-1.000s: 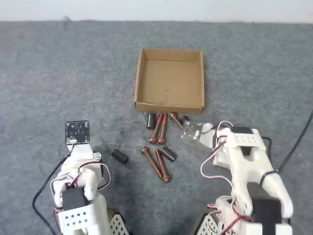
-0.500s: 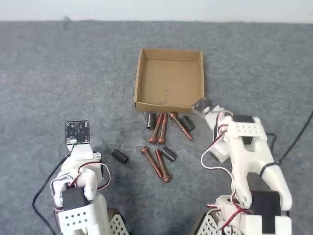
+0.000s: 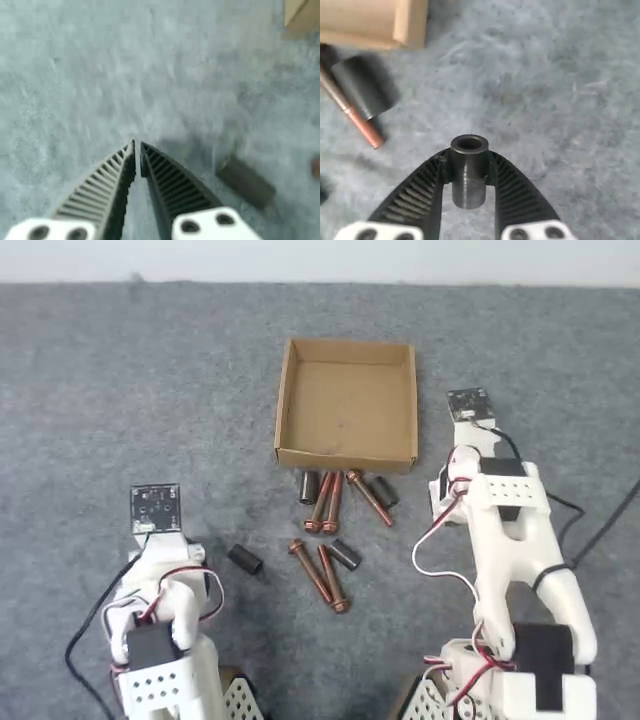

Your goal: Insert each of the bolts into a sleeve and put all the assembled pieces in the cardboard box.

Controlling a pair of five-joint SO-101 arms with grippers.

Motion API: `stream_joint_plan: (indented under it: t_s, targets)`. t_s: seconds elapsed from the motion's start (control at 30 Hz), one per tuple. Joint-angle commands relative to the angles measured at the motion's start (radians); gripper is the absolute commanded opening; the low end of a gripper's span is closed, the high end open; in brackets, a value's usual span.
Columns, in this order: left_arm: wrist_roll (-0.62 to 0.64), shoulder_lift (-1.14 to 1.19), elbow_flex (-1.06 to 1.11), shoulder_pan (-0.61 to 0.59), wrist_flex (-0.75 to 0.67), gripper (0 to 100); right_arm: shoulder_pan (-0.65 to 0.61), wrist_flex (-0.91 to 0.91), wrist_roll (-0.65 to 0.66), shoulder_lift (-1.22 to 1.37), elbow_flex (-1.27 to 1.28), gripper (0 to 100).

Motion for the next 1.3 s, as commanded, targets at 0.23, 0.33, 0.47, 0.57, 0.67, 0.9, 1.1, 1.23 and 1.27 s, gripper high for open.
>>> stream_joint_plan:
  t_s: [0.23,0.33,0.47,0.57,0.67,0.9,1.1,1.23,1.27]
  targets:
    - [-0.011,-0.018,-0.022,0.144,-0.143,2,0.042,-0.059,-0.032,-0.007,0.009,0.9]
    - [-0.054,-0.017,-0.007,0.207,-0.173,2,0.059,-0.091,-0.018,-0.007,0.025,0.9]
    - [-0.077,-0.015,-0.016,0.262,-0.175,2,0.071,-0.094,0.006,-0.007,0.029,0.8]
    - [-0.028,-0.014,-0.054,0.269,-0.152,2,0.071,-0.093,0.009,-0.007,0.029,0.8]
    - [-0.008,-0.012,-0.171,0.269,-0.046,2,0.071,-0.093,0.009,-0.007,0.029,0.8]
    - [-0.008,-0.012,-0.441,0.269,0.123,2,0.071,-0.097,0.011,0.038,0.020,0.8]
    - [-0.008,-0.011,-0.501,0.262,0.143,2,0.071,-0.093,0.011,0.076,-0.006,0.7]
    - [-0.008,0.100,-0.562,0.262,0.144,2,0.071,-0.093,0.011,0.077,-0.006,0.7]
    - [-0.008,0.153,-0.595,0.262,0.155,2,0.071,-0.093,0.011,0.077,-0.006,0.7]
